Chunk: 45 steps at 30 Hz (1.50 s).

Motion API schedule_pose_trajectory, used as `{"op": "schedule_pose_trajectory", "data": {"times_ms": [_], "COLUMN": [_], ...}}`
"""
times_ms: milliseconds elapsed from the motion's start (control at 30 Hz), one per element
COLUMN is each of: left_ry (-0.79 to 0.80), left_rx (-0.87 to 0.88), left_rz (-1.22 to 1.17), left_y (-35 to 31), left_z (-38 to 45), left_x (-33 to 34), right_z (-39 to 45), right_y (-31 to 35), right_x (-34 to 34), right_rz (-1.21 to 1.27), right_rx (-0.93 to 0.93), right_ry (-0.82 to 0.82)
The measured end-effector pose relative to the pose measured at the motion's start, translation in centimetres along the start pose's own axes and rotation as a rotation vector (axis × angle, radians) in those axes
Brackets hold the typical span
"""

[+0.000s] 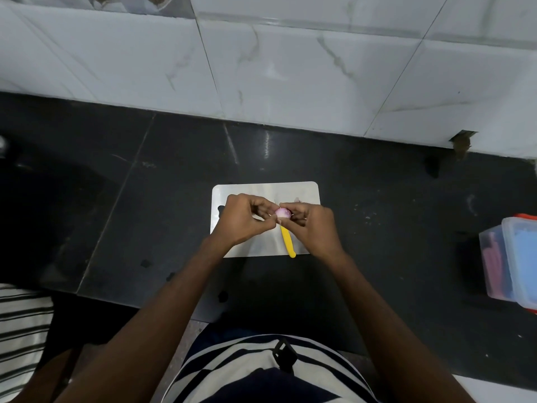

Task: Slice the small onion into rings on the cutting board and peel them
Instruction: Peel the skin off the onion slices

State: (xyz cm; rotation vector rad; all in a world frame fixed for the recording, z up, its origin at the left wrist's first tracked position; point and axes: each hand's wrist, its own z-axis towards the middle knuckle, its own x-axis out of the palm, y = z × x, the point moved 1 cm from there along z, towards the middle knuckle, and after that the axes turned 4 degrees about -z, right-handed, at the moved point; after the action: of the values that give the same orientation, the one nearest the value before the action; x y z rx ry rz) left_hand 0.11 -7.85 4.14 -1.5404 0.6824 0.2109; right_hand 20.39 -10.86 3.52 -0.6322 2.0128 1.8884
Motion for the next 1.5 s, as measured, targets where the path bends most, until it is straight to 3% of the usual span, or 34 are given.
{"op": "schedule_pose_trajectory", "data": {"times_ms": [367, 1067, 1267, 1500], "left_ry": [-0.127, -0.254, -0.200, 0.078], "left_rx": [-0.031, 0.034, 0.104, 0.281], "left_rz": [-0.124, -0.195, -0.146, -0.005], "left_y": [-1.5, -0.6, -0.5, -0.7], "left_z": [-0.3, -0.8, -0.7, 0.7], "left_x": [0.1, 0.5, 0.0, -1.6], "right_z": [0.2, 0.6, 0.5, 0.2], "right_y": [1.0, 0.7, 0.5, 0.0], "right_x": [-0.4, 0.2, 0.6, 0.5], "right_rz": [0.082, 0.259, 0.435, 0.624], "right_rx": [-0.063, 0.101, 0.162, 0.209], "right_ry": [-0.064, -0.015, 0.009, 0.096]}}
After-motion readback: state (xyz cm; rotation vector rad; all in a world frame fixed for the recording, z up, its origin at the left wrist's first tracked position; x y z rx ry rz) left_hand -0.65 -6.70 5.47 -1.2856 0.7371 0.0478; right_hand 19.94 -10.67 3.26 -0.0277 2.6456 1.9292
